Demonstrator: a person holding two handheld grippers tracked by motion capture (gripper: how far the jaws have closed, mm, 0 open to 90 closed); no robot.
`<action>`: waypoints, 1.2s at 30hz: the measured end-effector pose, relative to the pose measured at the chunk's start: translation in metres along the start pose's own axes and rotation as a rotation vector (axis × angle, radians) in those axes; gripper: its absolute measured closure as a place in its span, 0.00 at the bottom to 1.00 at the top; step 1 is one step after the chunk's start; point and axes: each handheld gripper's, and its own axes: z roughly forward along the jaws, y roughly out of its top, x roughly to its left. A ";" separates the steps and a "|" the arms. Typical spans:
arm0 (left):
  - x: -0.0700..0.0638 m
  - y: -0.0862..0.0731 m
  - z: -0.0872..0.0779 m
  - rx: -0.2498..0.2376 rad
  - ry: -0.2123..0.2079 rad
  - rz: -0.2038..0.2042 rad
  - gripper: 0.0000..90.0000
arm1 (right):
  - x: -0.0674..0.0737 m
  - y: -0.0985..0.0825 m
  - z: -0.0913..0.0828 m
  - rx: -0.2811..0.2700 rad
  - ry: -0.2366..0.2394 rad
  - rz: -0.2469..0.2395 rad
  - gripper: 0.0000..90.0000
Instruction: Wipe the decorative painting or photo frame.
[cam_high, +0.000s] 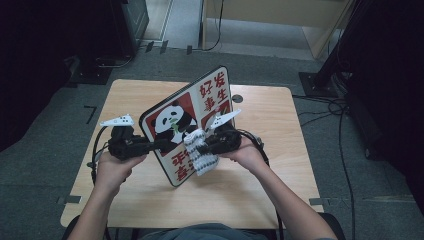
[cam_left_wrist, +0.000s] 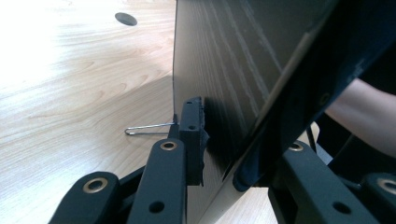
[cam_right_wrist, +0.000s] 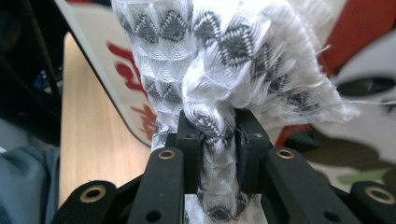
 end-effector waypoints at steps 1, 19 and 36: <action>-0.001 0.000 0.000 -0.005 0.000 -0.003 0.81 | 0.001 0.003 -0.002 -0.006 0.003 -0.002 0.84; -0.006 -0.008 -0.015 -0.035 0.037 -0.011 0.80 | 0.031 0.071 -0.032 -0.082 0.024 -0.093 0.84; -0.010 -0.017 -0.022 -0.071 0.072 0.000 0.85 | 0.044 0.109 -0.042 -0.152 0.068 -0.149 0.84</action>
